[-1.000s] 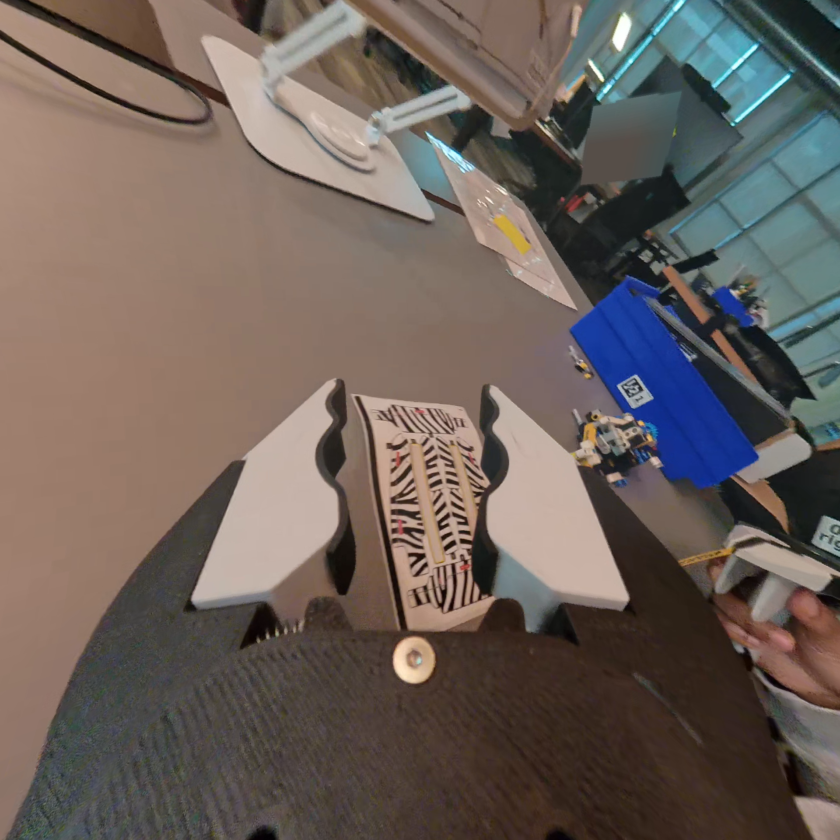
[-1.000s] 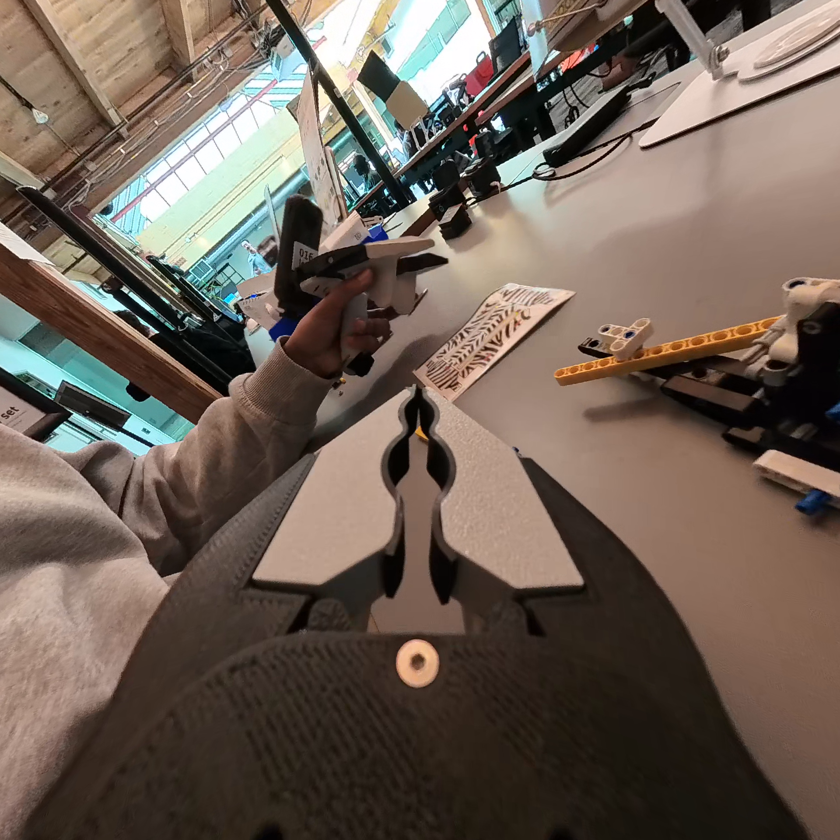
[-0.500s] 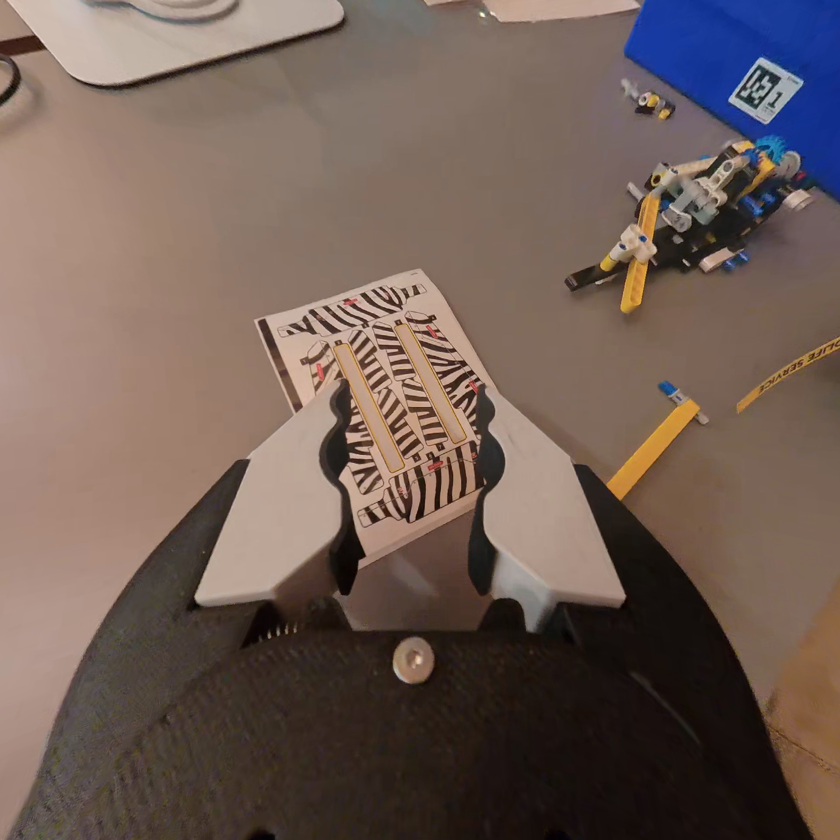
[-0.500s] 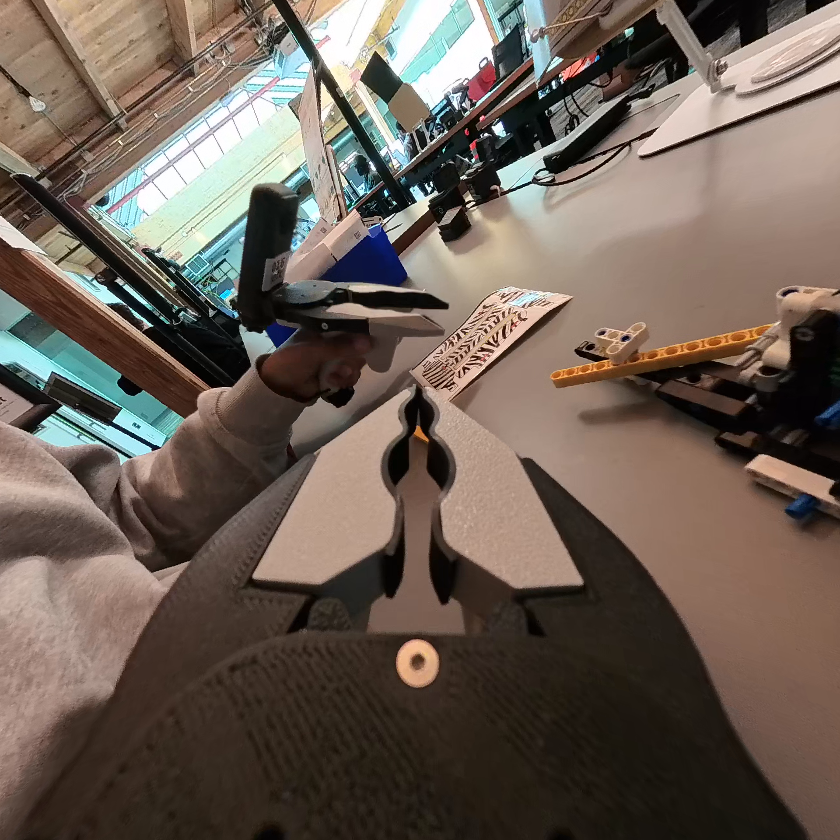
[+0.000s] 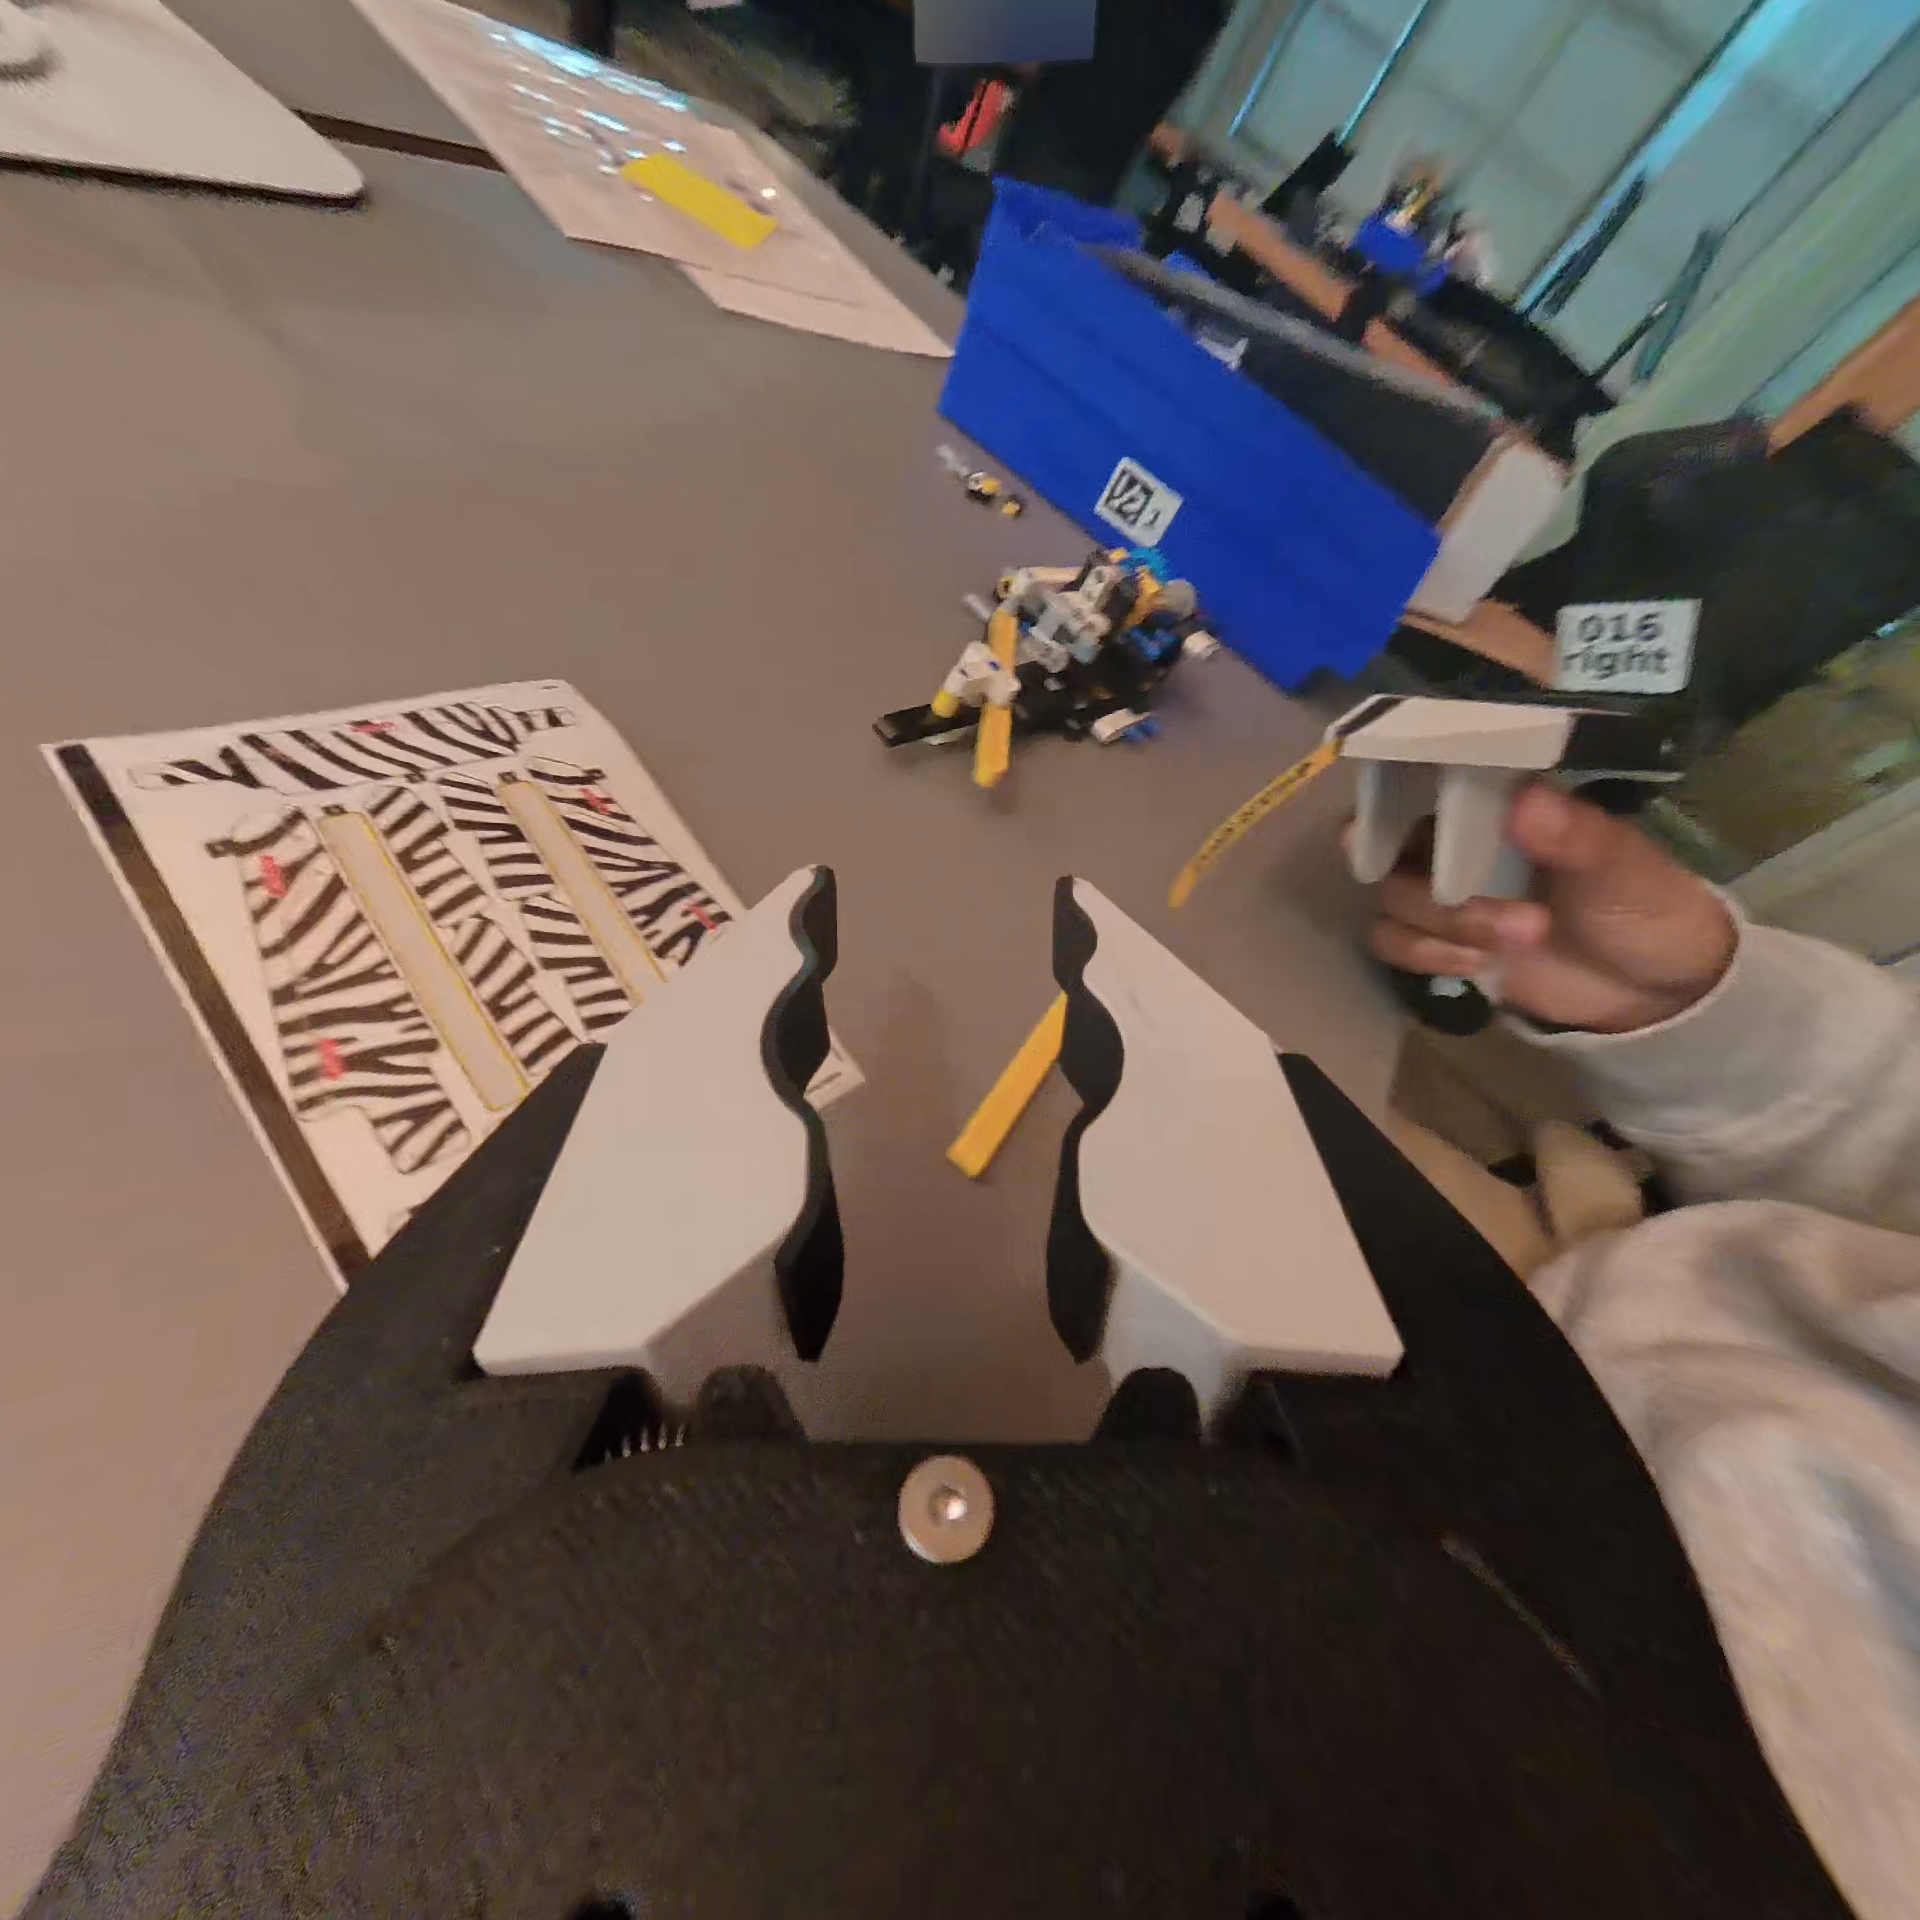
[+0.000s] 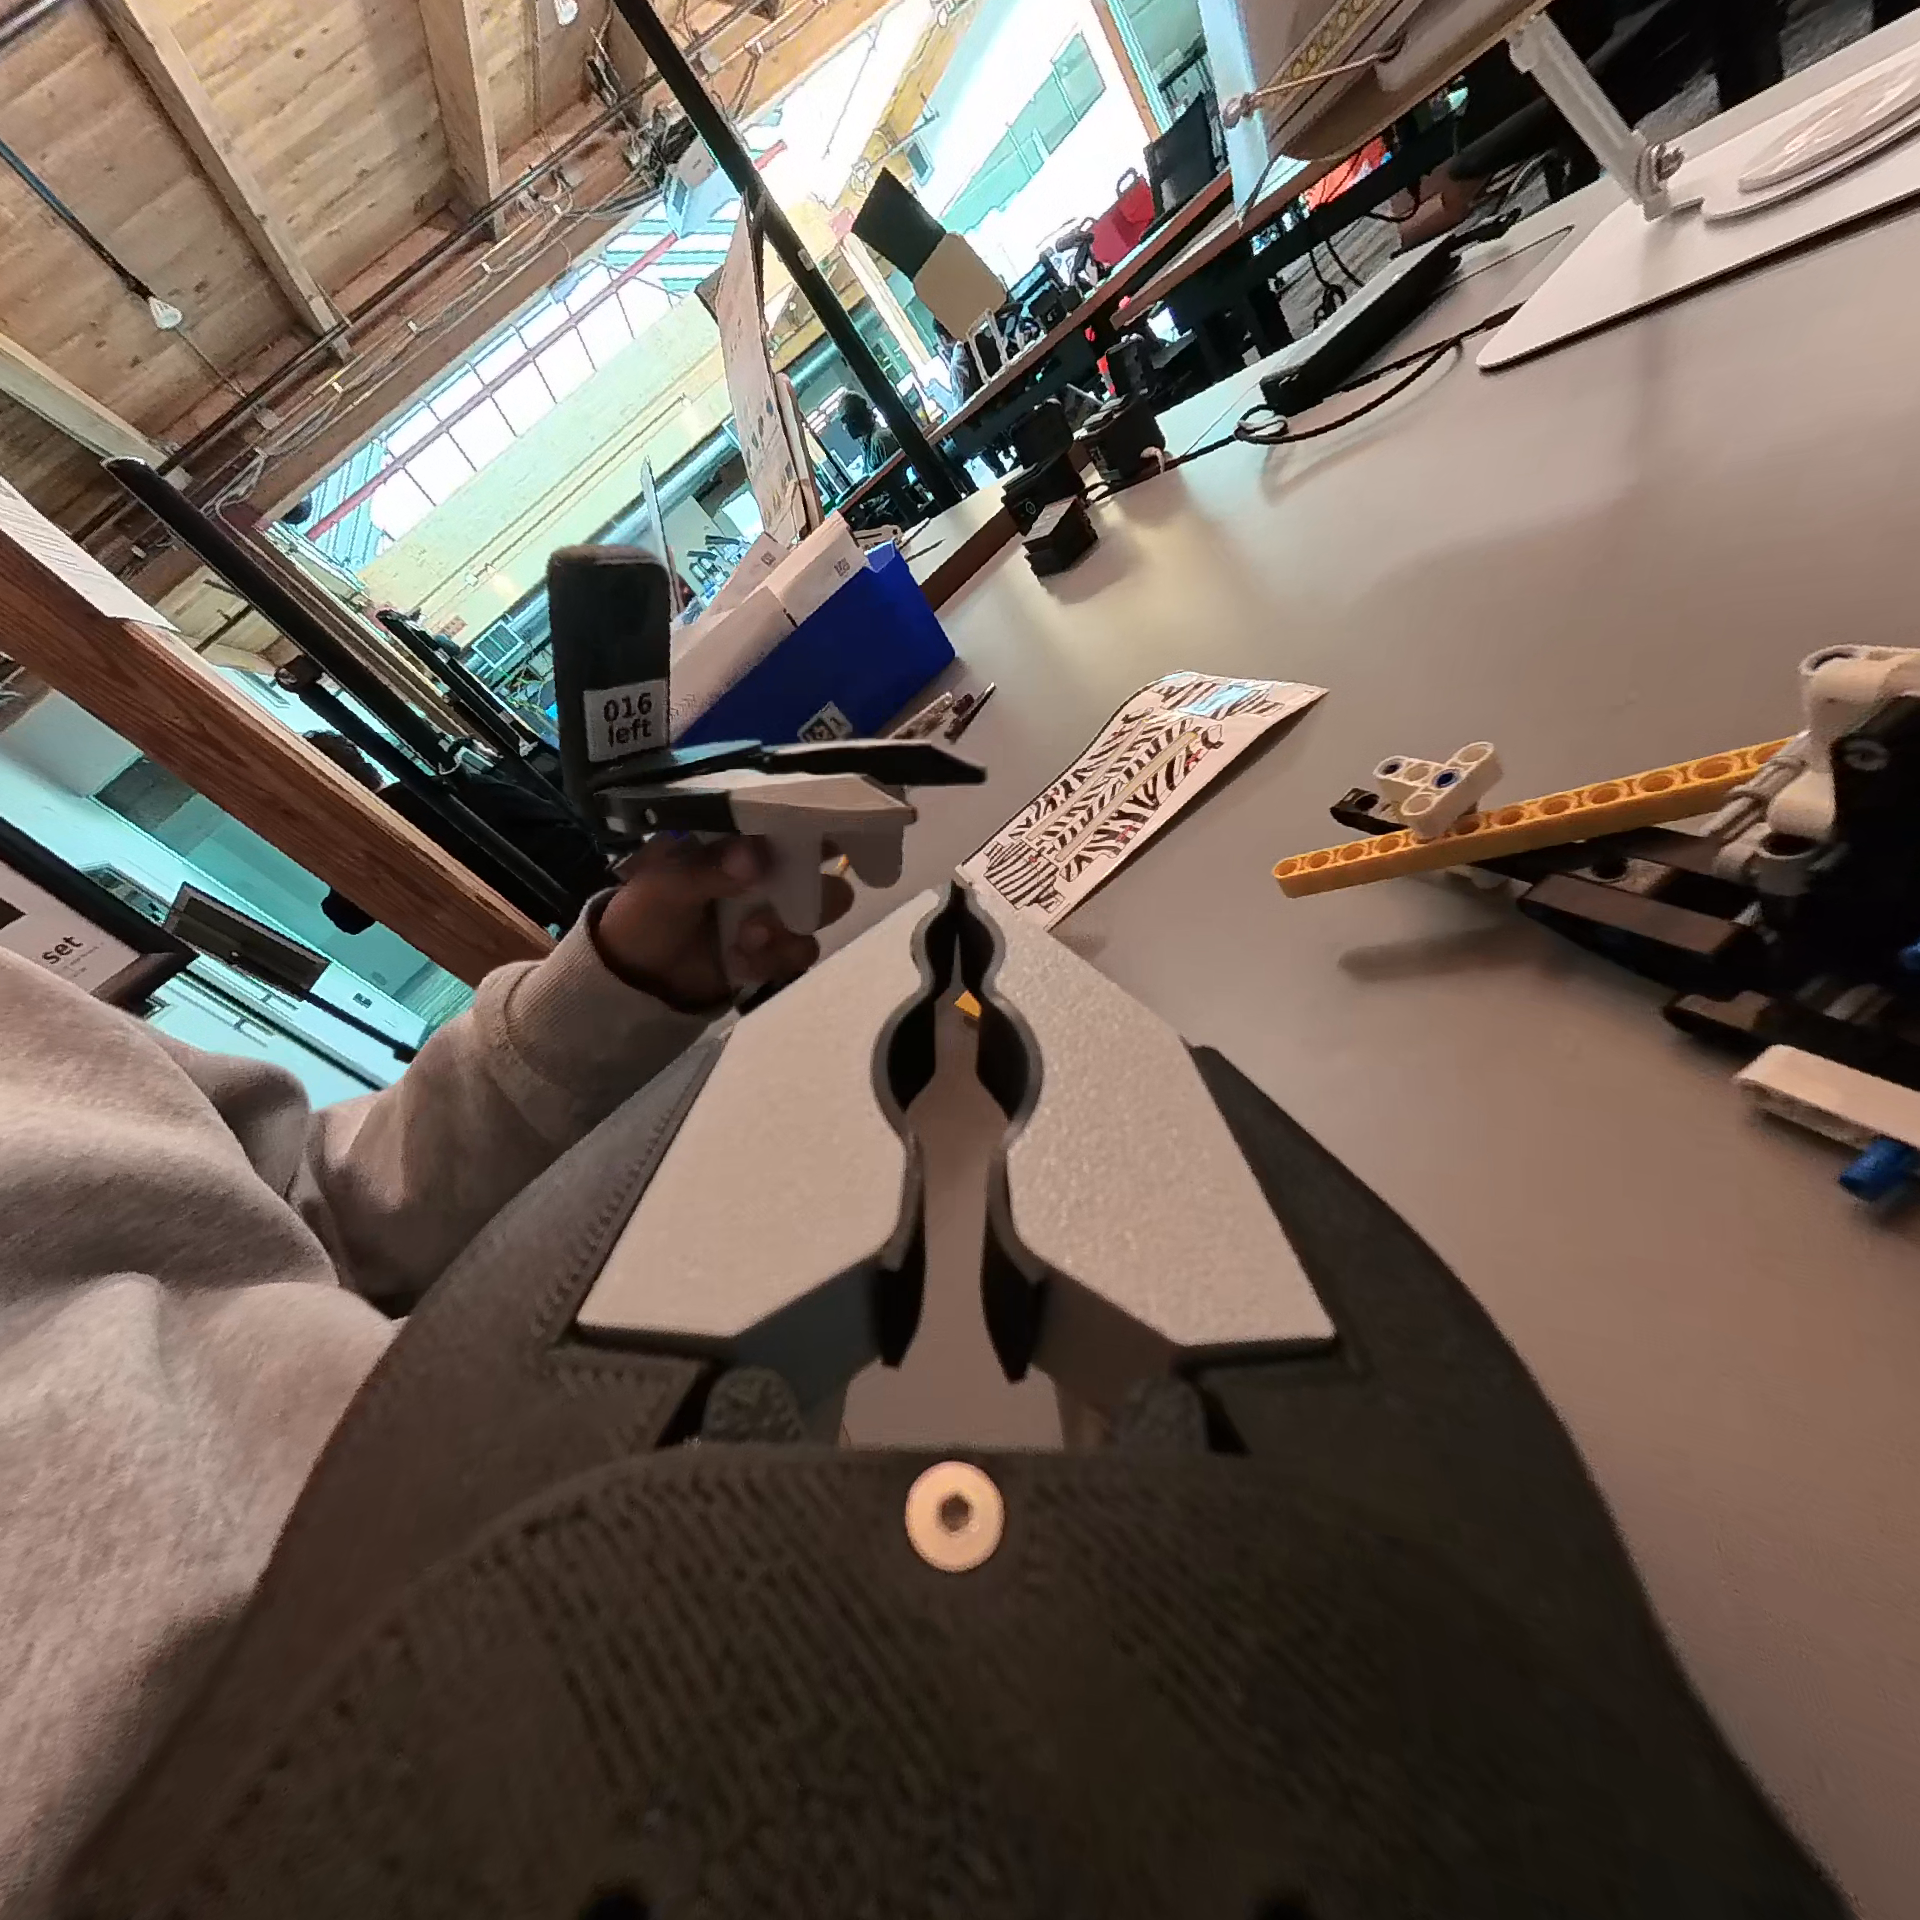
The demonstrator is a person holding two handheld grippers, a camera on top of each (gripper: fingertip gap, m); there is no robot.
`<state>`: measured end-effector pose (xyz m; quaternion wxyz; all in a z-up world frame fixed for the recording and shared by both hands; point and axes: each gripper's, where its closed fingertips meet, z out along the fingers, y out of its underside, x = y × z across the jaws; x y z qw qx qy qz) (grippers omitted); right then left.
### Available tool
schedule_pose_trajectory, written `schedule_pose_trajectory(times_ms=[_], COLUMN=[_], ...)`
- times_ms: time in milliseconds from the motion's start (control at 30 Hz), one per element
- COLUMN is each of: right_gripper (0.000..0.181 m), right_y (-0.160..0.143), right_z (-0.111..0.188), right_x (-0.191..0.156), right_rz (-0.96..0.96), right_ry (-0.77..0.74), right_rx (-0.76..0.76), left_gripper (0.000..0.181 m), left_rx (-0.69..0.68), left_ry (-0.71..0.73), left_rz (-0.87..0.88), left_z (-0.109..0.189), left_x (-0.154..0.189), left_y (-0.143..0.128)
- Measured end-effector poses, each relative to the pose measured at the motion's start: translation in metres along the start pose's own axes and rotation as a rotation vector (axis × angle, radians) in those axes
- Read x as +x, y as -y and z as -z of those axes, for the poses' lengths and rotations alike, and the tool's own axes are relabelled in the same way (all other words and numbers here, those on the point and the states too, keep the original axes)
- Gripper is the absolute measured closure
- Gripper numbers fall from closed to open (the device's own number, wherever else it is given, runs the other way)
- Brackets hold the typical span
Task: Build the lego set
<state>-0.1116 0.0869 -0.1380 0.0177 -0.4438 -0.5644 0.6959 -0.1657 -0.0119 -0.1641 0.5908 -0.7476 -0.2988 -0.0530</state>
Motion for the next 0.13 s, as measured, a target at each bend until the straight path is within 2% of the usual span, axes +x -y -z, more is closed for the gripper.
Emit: schedule_pose_trajectory(times_ms=[33,133], right_gripper=[0.181,0.181], right_y=[-0.0003,-0.0018], right_z=[-0.0003,-0.0017], right_x=[0.0002,0.0001], right_rz=[-0.002,-0.006], right_ry=[0.001,0.004], right_rx=[0.0,-0.003], left_gripper=[0.142,0.143], left_rx=[0.015,0.02], left_ry=[-0.005,0.04], left_rz=[0.004,-0.043], left_z=[0.0021,0.0078], left_x=[0.0027,0.0022], left_y=[-0.0009,-0.0071])
